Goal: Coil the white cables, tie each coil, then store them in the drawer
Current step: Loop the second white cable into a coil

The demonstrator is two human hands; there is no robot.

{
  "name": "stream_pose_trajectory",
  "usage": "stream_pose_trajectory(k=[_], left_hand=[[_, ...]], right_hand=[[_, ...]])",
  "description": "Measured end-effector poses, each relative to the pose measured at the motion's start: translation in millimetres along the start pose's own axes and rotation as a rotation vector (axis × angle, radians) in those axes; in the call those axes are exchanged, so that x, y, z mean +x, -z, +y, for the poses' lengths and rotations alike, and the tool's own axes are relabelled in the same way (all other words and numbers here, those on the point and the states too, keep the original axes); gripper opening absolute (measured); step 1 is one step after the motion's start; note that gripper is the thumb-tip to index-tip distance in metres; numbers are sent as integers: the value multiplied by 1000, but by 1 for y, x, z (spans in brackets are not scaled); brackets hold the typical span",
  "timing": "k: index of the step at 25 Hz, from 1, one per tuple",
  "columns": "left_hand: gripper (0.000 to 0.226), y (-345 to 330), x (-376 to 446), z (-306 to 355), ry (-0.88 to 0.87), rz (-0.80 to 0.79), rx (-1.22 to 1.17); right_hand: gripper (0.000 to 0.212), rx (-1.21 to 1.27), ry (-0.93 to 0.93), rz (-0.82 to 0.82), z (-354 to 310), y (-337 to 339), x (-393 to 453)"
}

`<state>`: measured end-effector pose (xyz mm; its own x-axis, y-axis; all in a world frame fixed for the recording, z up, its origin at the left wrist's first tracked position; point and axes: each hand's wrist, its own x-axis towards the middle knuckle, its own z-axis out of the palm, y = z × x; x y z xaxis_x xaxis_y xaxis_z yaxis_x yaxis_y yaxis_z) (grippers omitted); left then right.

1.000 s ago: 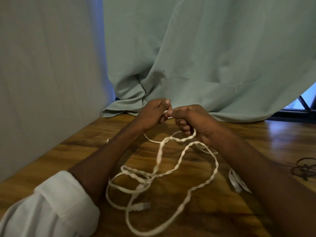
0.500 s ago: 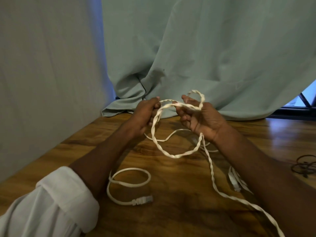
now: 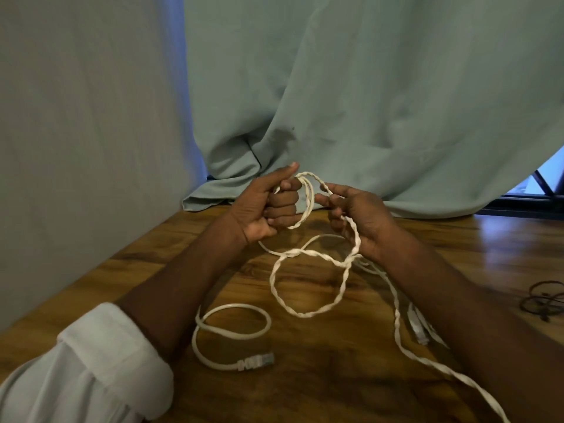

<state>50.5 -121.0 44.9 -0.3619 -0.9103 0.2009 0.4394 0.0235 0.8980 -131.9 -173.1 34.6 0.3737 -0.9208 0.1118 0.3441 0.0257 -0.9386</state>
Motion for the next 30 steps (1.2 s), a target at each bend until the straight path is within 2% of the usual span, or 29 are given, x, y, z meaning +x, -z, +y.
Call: stream_pose_trajectory(k=[4,6,8,11,14,19,23,26,30], left_hand=[[46,-1,2,4,-87,67,-102],[46,0,3,4,-89,72,-104],[47,0,3,3,-70,48,-78],[51,-2,2,5,-56,-13,-35],[53,-4,-3,13,-38,-65,30],[55,-6,-8,17,-18,-130,38],[53,-13,-8,12,4,-171,114],[50,-16,-7,11,-2,-99,197],[53,-11,-8,14,-13,-8,205]], right_hand=[[24,-324,67,4,0,-10,-8],[37,-390,69,5,0,-17,-15],[40,-487,161,4,3,-20,-20],[28,-609,335,47,5,-17,-20],[26,-710,452,46,4,-14,-16],[28,-622,522,4,6,-15,-18],[21,-807,620,97,10,-15,-21],[29,-860,650,163,10,-14,-19],[21,-754,575,205,5,-10,-15]])
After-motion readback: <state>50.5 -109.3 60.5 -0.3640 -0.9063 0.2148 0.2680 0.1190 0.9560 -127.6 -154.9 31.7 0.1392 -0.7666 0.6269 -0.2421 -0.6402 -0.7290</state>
